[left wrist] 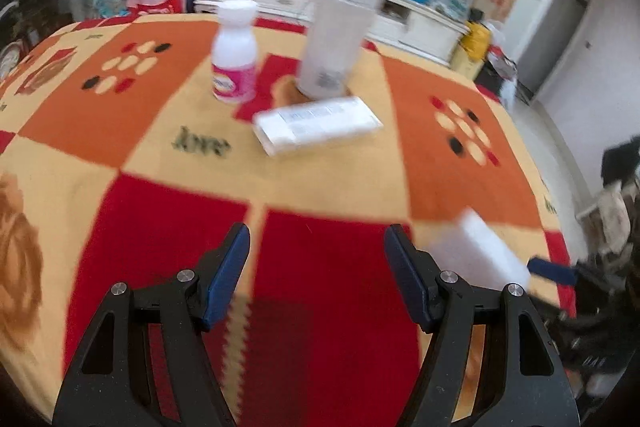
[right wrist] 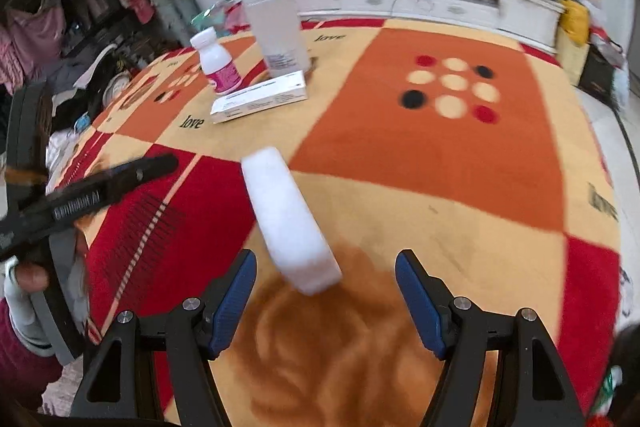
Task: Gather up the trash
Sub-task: 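Grasp the white tablet box with the left gripper while the right grasps the white sponge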
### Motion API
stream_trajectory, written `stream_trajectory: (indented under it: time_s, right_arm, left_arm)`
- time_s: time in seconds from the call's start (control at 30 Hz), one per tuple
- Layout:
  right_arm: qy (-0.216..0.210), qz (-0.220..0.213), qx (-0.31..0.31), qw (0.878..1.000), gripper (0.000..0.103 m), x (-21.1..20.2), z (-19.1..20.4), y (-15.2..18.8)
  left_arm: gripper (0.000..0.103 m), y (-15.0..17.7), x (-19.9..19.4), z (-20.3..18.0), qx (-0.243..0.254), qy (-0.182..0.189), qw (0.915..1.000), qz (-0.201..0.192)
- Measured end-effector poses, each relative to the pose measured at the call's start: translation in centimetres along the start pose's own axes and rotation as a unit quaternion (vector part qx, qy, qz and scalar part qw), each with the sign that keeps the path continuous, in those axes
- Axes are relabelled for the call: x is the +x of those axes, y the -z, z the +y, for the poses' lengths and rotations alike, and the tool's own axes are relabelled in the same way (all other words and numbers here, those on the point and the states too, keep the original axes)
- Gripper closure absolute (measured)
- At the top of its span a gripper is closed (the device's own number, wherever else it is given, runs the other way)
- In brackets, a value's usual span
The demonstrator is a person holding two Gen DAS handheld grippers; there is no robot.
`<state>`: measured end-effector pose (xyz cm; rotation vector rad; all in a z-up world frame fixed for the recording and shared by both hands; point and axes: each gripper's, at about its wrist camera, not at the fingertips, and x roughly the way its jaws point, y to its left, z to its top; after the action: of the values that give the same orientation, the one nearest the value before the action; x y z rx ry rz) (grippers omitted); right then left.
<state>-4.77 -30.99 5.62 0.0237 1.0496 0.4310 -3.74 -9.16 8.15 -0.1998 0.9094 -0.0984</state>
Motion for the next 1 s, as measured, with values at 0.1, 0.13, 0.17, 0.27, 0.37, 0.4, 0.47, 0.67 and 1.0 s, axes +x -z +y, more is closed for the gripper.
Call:
stream_trajectory:
  time_s: [0.1, 0.13, 0.17, 0.27, 0.37, 0.4, 0.47, 0.67, 1.0]
  right_arm:
    - [0.036, 0.008, 0.028, 0.999, 0.034, 2.1, -1.3, -1.5]
    - [0.045, 0.01, 0.045, 0.998, 0.034, 2.5, -2.2, -1.9]
    - [0.047, 0.009, 0.056, 0.997, 0.034, 2.6, -2.8, -2.0]
    - [0.043, 0.008, 0.076, 0.996, 0.034, 2.2, -4.3, -2.0]
    - [0.041, 0.01, 0.069, 0.997, 0.034, 1.6, -4.8, -1.6]
    - [0.042, 0.009, 0.068, 0.997, 0.034, 1.3, -4.9, -1.4]
    - [0.04, 0.007, 0.07, 0.997, 0.034, 0.9, -5.1, -1.2]
    - [0.026, -0.007, 0.073, 0.997, 0.034, -0.4, -5.4, -0.7]
    - [0.018, -0.01, 0.067, 0.998, 0.033, -0.4, -4.8, -0.7]
  left_arm:
    - [0.034, -2.3, 1.5, 0.9, -0.001, -0.014, 0.9999, -0.007]
    - [0.034, -3.2, 2.2, 1.1, 0.002, -0.02, 0.9998, -0.009]
    - [0.034, -3.9, 3.0, 1.3, 0.006, -0.026, 0.9996, -0.009]
    - [0.034, -6.2, 5.6, 1.4, 0.02, -0.049, 0.9986, -0.007]
    - [0.034, -7.7, 7.6, 1.3, 0.031, -0.06, 0.9977, -0.006]
    - [0.034, -8.1, 8.2, 1.2, 0.035, -0.064, 0.9973, -0.007]
    - [0.034, -9.0, 9.4, 1.1, 0.04, -0.071, 0.9967, -0.003]
    - [0.034, -9.6, 12.1, 0.9, 0.034, -0.056, 0.997, 0.042]
    - [0.034, -7.3, 10.0, 0.7, 0.042, 0.009, 0.9963, 0.074]
